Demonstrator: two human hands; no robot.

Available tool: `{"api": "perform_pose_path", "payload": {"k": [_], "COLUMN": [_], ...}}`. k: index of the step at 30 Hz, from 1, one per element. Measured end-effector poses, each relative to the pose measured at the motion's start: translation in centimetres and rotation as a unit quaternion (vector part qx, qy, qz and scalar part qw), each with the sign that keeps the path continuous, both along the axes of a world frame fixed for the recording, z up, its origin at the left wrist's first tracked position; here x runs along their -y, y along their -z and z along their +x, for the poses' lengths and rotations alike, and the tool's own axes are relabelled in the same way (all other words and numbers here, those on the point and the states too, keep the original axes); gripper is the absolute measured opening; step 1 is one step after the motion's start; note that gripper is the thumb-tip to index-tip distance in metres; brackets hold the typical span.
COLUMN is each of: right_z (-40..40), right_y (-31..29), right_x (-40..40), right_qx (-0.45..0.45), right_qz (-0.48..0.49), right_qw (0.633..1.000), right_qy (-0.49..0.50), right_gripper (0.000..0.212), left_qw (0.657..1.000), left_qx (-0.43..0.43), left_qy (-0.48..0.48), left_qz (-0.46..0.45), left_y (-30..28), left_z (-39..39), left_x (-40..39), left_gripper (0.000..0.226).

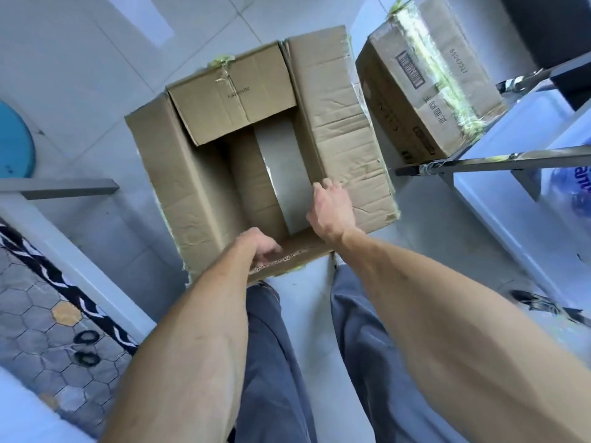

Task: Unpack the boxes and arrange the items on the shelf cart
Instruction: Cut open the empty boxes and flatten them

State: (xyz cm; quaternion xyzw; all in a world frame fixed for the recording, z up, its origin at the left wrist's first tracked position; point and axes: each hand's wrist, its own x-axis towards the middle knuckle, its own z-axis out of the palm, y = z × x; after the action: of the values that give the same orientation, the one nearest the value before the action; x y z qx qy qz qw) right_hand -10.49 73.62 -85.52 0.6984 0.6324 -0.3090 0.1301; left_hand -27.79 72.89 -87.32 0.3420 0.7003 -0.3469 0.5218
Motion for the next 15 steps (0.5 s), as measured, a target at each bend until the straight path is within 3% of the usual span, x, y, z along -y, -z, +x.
{"api": "perform_pose_path", "payload": {"k": [2,4,7,9,11,15], "right_z": [-1.2,-1.2,-0.2,0.2,0.0,-1.7], "right_y": [0.5,1.0,1.8,2.1,2.7,3.7], "right_x": [0.1,0.7,2.3,3.5,4.2,2.8], "right_qx": [-0.042,-0.056,-0.016,0.021,0.022,-0.003], "right_qz": [-0.090,-0.203,-0.274,-0.281,-0.268,-0.247], "right_qw": [0.995,0.977,0.962,0.959,0.963,0.963], "right_qy": [0.014,0.016,-0.014,-0.044,-0.035,0.105], "right_gripper": [0.025,0.027,0.018,0.034,0.032,0.032], "left_qw": [0.996,0.993,0.995,0.998,0.994,0.979], "left_qx": [0.052,0.083,0.077,0.051,0.017,-0.028], "left_qy": [0.034,0.059,0.053,-0.013,-0.087,-0.138], "left_qz": [-0.065,-0.064,-0.018,0.025,0.069,0.150], "left_y": [0.3,0.8,1.8,2.2,3.0,4.0], "left_z": [1.2,2.4,3.2,3.1,2.7,1.3], "left_x": [1.5,3.6,6.9,8.0,7.8,4.0], "left_gripper": [0.024,0.025,0.041,0.040,0.035,0.031]}}
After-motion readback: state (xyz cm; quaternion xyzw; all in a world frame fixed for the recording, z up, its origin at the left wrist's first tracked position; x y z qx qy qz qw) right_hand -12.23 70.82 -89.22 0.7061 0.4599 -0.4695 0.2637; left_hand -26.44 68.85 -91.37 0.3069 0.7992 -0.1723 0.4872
